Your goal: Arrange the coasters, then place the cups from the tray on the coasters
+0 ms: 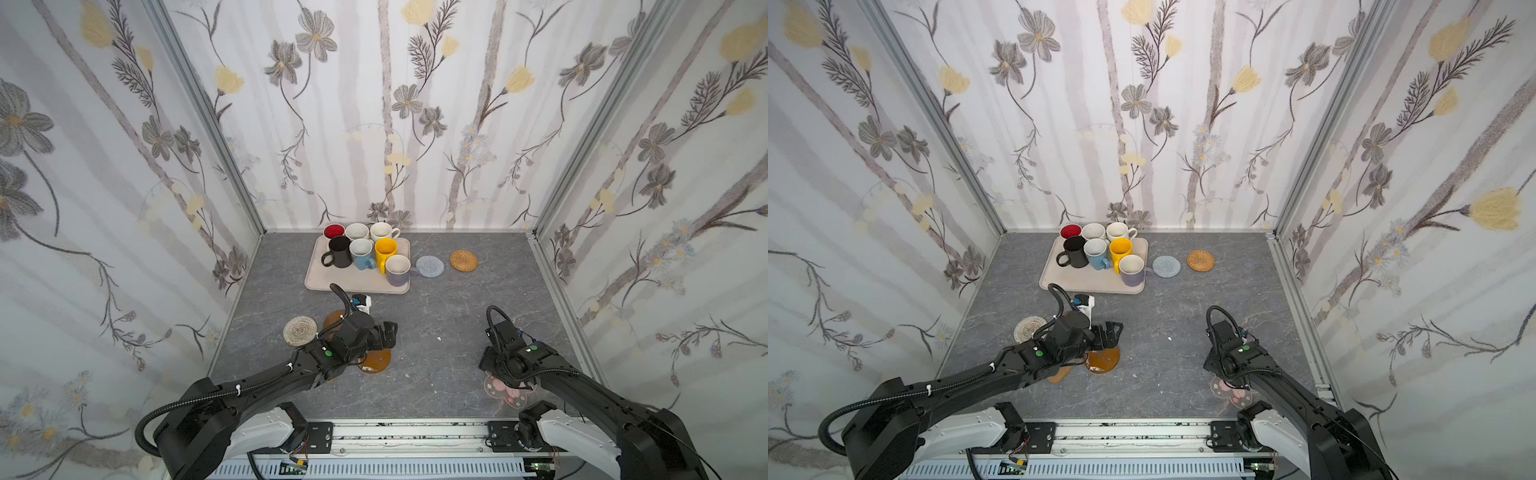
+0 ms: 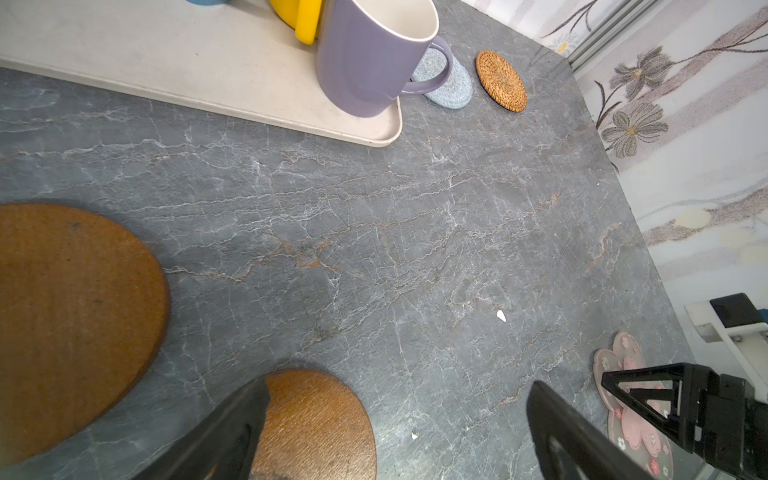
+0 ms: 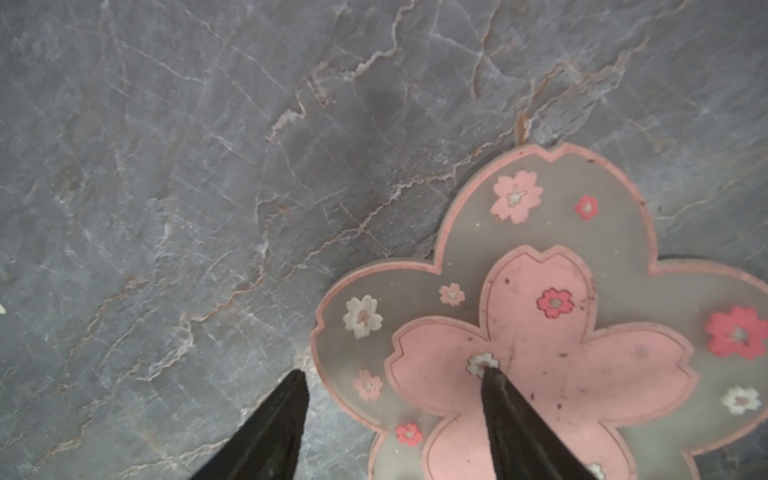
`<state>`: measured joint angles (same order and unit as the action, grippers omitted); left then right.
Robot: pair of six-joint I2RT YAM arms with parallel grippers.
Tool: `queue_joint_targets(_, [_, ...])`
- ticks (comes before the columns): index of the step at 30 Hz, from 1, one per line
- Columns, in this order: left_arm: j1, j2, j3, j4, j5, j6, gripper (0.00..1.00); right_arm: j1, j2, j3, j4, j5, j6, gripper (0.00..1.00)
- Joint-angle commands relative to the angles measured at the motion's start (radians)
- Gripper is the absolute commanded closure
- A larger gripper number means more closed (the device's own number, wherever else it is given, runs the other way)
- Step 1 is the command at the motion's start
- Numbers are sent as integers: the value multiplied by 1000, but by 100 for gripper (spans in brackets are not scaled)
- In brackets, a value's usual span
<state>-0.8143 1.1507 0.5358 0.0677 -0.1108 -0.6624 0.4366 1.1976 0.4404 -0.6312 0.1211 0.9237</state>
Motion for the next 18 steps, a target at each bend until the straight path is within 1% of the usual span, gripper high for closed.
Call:
queue_joint_targets(1, [2,1,-5,43,-3,-8,0,-2,30,-4,67,-14,4,26])
queue_joint_targets(3, [1,3,-5,47,-2,-10,0,-2,49,4,65,-11,-4,24])
queue_joint_targets(7, [2,5,-4,52,3,-11,0,-2,86,24,56,-5,-18,25])
queue_joint_targets(12, [2,-1,0,55,10,-10,0,-4,159,61,25,-4,-26,30])
queue_joint_targets(14, [2,-13,-4,55,7,-10,0,-8,195,80,12,-9,-36,34])
queue_joint_targets(18, [4,-38,-16,61,4,-9,0,-12,253,114,-6,6,-52,40])
